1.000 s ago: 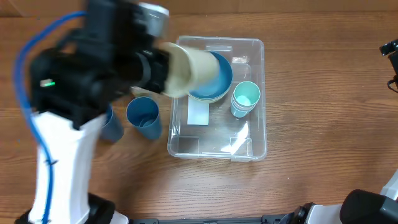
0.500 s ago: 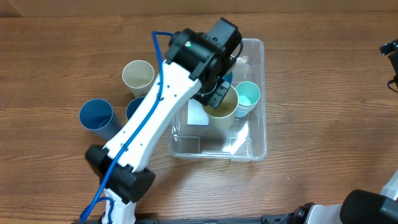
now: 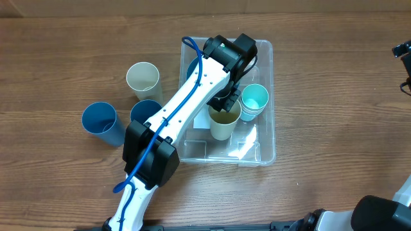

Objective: Pack container
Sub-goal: 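Carry the cream cup into the container center and release, then grasp the second cream cup with the left gripper and lift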

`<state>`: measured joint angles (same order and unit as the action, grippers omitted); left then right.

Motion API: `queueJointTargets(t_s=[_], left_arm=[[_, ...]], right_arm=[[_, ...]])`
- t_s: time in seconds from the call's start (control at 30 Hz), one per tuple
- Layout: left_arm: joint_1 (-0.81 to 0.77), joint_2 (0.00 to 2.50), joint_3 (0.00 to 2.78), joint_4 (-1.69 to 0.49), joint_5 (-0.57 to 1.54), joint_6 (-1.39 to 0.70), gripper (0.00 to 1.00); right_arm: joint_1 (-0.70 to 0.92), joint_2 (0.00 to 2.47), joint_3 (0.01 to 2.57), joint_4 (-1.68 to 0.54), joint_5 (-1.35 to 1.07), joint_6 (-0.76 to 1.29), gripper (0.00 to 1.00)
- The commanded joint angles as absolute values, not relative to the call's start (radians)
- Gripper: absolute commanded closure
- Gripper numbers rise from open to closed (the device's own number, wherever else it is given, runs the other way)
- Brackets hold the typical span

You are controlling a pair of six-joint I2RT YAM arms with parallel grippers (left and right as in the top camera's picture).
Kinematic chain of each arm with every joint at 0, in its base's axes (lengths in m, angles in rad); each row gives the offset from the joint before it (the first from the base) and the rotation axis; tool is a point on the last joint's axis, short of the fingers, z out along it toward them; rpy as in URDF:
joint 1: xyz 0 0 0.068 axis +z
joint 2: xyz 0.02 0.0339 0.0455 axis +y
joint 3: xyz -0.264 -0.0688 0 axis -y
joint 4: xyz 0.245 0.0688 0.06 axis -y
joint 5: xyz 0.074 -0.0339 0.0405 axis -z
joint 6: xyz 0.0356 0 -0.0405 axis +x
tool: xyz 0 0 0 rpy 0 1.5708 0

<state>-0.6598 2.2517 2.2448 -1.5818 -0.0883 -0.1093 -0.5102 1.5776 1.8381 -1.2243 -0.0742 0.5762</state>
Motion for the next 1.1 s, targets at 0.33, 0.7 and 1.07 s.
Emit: queueJointTargets(t_s=[0.33,0.7,1.07], left_arm=[[-0.626,1.823,2.255,-1.628,-0.218,-0.218,0.30],[-0.062,1.816,2.182,-1.631,0.027,-0.134,0.30],[-0.039,2.136,2.121,-1.518,0.025,-0.113,0.37]], right_arm=[[-0.512,1.565,1.839,-1.222,-0.072,0.580,0.00],[-0.512,1.565,1.839,-1.222,-0.072,0.580,0.00],[-0.512,1.565,1.839,-1.222,-0.072,0.580,0.00]])
